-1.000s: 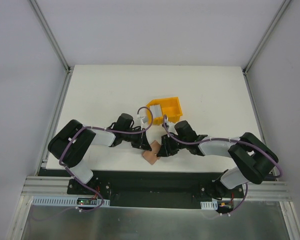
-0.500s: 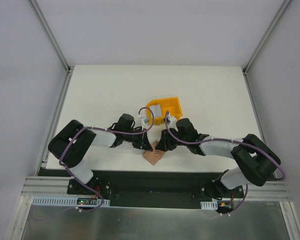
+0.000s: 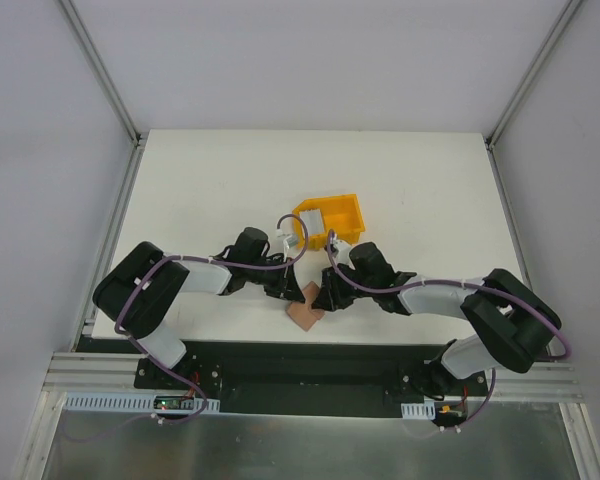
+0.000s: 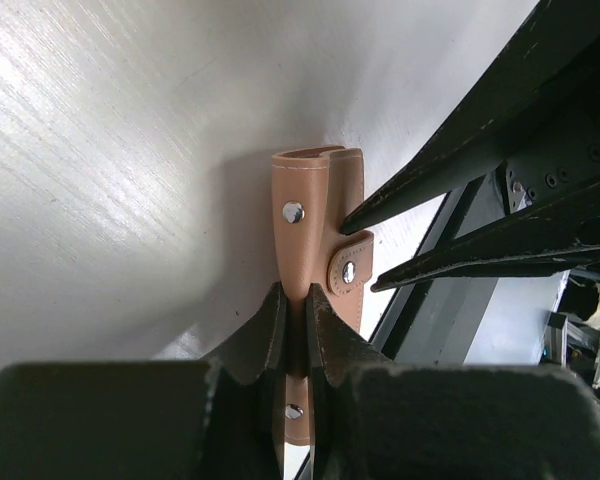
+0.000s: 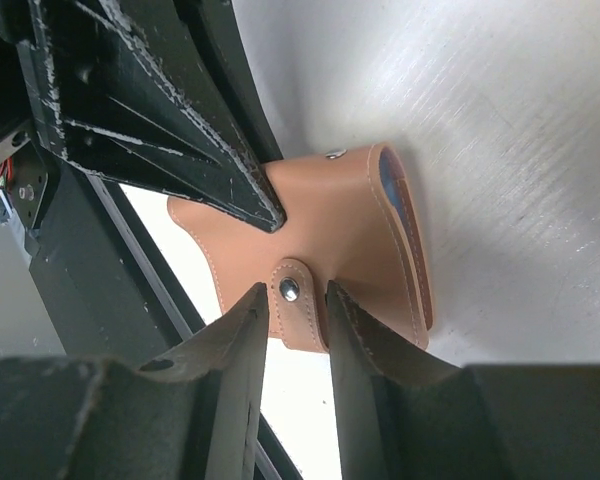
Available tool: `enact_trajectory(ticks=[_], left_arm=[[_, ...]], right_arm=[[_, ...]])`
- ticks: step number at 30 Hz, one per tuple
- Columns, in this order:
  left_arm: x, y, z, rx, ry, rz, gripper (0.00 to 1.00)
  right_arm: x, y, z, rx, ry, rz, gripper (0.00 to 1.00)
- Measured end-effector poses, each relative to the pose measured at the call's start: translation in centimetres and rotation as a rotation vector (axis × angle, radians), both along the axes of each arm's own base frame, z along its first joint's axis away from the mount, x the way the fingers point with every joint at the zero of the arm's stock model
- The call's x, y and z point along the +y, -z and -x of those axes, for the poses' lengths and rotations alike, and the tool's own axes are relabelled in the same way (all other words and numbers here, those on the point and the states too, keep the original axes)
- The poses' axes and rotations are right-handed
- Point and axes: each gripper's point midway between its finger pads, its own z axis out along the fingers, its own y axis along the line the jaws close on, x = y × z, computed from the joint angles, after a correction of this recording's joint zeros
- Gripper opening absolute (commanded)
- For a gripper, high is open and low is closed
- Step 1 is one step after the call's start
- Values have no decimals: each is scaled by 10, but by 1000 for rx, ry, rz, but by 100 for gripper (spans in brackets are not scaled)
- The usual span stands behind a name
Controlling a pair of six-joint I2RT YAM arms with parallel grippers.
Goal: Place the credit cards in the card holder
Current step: Open the card holder at the center of the board.
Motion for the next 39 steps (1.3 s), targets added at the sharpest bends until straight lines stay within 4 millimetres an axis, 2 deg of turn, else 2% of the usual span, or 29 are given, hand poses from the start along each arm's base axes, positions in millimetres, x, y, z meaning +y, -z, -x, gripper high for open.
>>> enact_trajectory(ticks=[10,16,17,20,28,34,36,39], left_arm=[[2,-1,-2,-11,-19,-16,0],[6,-3,-3,-22,-43,-26,0],[6,-2,-3,-19,-48,-28,0],[8,0,-2,-10,-62,-36,0],[19,7,-4,19,-133,-80,0],[28,6,-6,70,-208,-104,0],[32,6,-13,61,-242,-115,0],[37,9,-12,88,-262,-127,0]], right_arm=[[0,1,16,50,-54,1,21],[4,2,20,66,-86,-4,17],[5,3,20,67,-90,0,15],[9,6,19,66,-99,13,1],[16,6,20,5,-158,27,0],[14,-4,23,-92,-235,-1,1],[13,-6,29,-102,-272,-13,2],[12,-6,34,-114,-308,-17,2]])
